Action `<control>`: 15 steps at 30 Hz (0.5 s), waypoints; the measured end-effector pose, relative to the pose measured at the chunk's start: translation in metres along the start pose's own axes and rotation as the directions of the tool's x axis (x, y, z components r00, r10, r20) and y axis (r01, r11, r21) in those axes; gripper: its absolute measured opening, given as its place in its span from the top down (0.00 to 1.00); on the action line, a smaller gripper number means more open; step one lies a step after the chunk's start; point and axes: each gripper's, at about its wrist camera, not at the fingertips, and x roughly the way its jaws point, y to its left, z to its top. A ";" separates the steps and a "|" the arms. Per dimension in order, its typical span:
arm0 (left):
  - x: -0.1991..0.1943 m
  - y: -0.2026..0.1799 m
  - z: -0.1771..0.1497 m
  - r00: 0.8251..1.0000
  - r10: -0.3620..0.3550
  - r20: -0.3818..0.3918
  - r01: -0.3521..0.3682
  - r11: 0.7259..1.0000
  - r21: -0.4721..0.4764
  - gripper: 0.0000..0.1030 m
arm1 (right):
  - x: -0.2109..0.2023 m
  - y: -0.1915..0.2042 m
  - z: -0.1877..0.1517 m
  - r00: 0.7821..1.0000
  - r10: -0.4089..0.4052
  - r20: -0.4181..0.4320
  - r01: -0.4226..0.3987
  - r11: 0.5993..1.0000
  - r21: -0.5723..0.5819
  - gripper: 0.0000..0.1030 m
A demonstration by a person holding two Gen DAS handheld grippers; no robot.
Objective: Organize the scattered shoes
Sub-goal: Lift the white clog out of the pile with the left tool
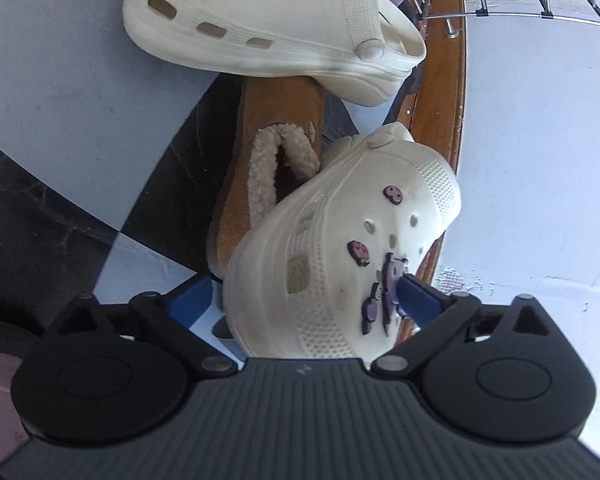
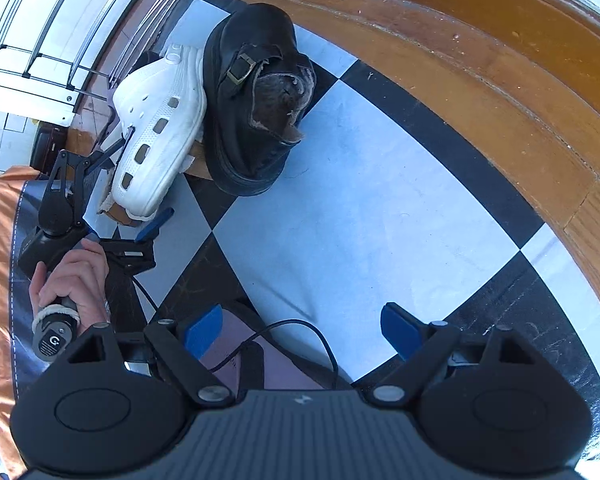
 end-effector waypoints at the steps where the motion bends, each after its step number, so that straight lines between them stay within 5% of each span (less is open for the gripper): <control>1: -0.001 -0.002 0.001 1.000 0.002 -0.003 -0.002 1.000 0.017 0.21 | 0.000 -0.002 0.000 1.000 -0.002 0.002 0.002 1.000 0.006 0.15; 5: -0.029 -0.027 -0.011 0.999 0.051 -0.011 -0.047 0.979 0.200 0.34 | -0.001 -0.002 -0.002 1.000 0.001 0.006 -0.001 1.000 0.014 0.15; 15: -0.089 0.016 -0.093 0.977 0.100 -0.186 -0.049 0.965 0.259 0.33 | -0.002 -0.001 -0.011 0.999 0.032 0.018 -0.032 0.999 0.018 0.15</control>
